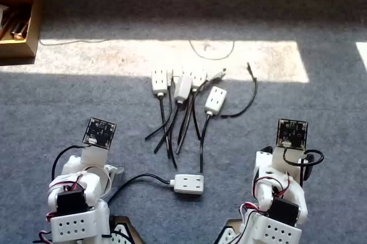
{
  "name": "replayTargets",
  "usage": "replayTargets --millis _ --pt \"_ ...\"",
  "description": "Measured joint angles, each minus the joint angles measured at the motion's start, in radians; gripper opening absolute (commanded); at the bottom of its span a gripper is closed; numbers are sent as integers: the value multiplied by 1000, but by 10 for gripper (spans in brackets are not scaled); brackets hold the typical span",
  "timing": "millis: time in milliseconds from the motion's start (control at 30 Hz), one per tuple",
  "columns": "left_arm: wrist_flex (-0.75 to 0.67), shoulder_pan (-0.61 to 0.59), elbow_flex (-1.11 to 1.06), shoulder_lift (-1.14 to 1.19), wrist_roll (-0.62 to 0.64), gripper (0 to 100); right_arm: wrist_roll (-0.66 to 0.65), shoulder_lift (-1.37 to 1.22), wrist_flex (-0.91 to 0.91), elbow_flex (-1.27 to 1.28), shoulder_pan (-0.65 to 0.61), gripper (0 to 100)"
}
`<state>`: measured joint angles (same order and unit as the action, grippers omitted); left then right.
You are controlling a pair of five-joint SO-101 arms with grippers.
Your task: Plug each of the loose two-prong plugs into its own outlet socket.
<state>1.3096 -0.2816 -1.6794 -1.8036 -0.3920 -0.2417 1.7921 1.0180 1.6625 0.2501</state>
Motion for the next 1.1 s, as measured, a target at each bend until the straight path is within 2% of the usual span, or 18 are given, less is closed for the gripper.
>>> replayTargets --millis 967,1100 --pt "0 0 0 0 0 290 3 0 2 0 0 357" --pt "0 29 0 0 0 290 3 0 58 0 0 357"
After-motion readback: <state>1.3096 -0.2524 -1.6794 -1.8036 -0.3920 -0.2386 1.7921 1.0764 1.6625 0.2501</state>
